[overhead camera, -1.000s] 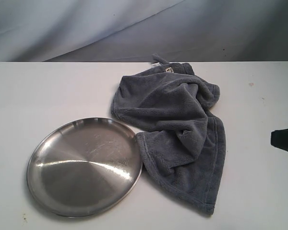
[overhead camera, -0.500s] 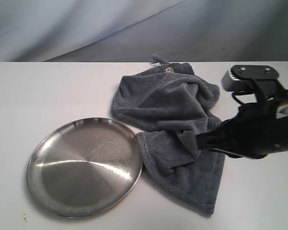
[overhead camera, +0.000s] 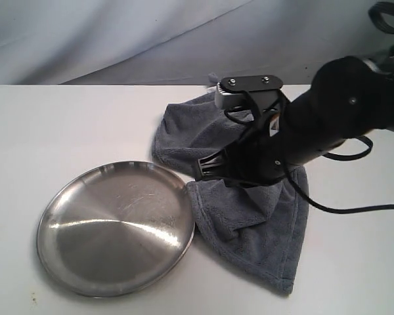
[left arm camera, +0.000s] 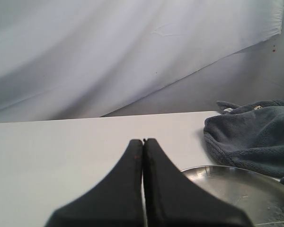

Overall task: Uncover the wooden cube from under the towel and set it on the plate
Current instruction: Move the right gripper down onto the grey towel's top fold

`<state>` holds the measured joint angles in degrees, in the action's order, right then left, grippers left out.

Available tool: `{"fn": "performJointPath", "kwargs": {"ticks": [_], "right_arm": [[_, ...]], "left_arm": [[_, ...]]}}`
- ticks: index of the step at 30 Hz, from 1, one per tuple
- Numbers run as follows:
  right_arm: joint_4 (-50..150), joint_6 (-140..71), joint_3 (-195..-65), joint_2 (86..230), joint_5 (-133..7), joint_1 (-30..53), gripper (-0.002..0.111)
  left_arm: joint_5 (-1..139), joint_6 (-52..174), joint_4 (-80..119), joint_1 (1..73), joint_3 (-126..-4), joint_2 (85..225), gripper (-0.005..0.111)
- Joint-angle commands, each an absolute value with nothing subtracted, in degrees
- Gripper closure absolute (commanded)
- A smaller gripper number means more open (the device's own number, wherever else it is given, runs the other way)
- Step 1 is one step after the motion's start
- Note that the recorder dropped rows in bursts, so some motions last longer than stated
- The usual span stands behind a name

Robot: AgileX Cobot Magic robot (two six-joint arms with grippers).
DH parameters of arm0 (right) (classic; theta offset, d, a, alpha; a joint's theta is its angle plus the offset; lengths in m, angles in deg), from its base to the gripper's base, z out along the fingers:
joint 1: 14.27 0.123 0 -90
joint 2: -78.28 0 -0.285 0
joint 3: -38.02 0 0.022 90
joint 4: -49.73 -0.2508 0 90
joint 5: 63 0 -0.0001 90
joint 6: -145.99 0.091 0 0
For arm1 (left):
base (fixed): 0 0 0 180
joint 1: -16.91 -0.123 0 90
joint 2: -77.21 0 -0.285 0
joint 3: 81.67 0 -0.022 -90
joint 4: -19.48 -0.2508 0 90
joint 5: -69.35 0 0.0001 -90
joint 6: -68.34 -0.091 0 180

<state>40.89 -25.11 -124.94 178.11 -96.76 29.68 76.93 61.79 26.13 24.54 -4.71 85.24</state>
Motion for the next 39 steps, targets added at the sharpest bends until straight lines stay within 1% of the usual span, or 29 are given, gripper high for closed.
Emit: {"fn": "performJointPath", "kwargs": {"ticks": [1, 14, 22, 31, 39], "right_arm": [[41.97, -24.53, -129.40, 181.69, -98.79, 29.98, 0.108], [49.30, -19.33, -139.58, 188.71, -105.03, 29.98, 0.108], [50.64, -18.08, -142.17, 190.67, -106.46, 29.75, 0.108], [51.24, -17.76, -142.17, 191.61, -106.60, 29.75, 0.108], [68.59, -4.55, -142.17, 191.61, -110.19, 29.63, 0.108]], "left_arm": [[76.91, 61.93, 26.22, 24.81, -4.45, 85.00, 0.107], [76.91, 61.93, 26.22, 24.81, -4.45, 85.00, 0.107], [76.91, 61.93, 26.22, 24.81, -4.45, 85.00, 0.107], [76.91, 61.93, 26.22, 24.81, -4.45, 85.00, 0.107], [76.91, 61.93, 26.22, 24.81, -4.45, 85.00, 0.107]]}}
